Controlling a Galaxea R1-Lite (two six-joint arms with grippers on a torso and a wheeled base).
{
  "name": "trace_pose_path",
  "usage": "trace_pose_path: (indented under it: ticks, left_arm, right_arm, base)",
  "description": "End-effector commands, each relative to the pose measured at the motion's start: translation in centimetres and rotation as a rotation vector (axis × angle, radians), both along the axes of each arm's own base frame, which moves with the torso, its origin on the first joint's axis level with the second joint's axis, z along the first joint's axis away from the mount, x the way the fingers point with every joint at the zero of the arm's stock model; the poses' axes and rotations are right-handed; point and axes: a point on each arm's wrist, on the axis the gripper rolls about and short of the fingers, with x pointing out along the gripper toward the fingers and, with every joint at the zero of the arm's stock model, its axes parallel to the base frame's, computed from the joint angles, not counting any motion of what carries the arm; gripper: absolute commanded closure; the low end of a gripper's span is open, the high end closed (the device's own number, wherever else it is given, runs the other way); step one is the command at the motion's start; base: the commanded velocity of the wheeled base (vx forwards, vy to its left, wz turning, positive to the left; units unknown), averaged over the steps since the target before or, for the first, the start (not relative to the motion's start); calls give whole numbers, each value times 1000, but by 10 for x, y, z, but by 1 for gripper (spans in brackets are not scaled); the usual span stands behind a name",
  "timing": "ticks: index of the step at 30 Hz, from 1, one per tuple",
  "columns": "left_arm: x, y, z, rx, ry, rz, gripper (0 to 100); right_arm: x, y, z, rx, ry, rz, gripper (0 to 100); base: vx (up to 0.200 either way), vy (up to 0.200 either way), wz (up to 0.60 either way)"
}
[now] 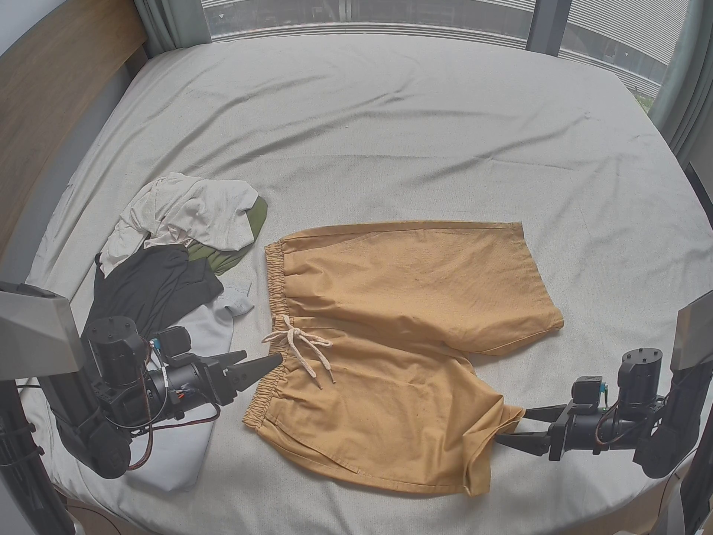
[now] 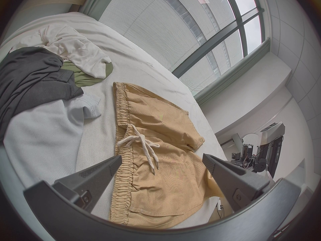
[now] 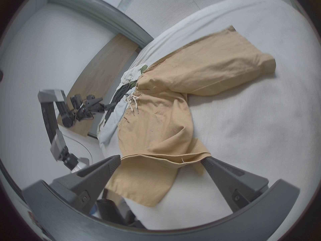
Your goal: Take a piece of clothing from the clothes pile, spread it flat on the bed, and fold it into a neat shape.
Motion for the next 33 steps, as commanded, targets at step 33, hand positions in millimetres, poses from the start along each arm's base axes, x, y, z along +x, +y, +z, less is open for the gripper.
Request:
trace_pose_path:
  ticks: [33]
  left_arm:
    - [3,0,2,-5,-12,2,0]
  right_arm:
    - [17,-14,-36,-169,-82,60,0]
  base:
    - [0,0,0]
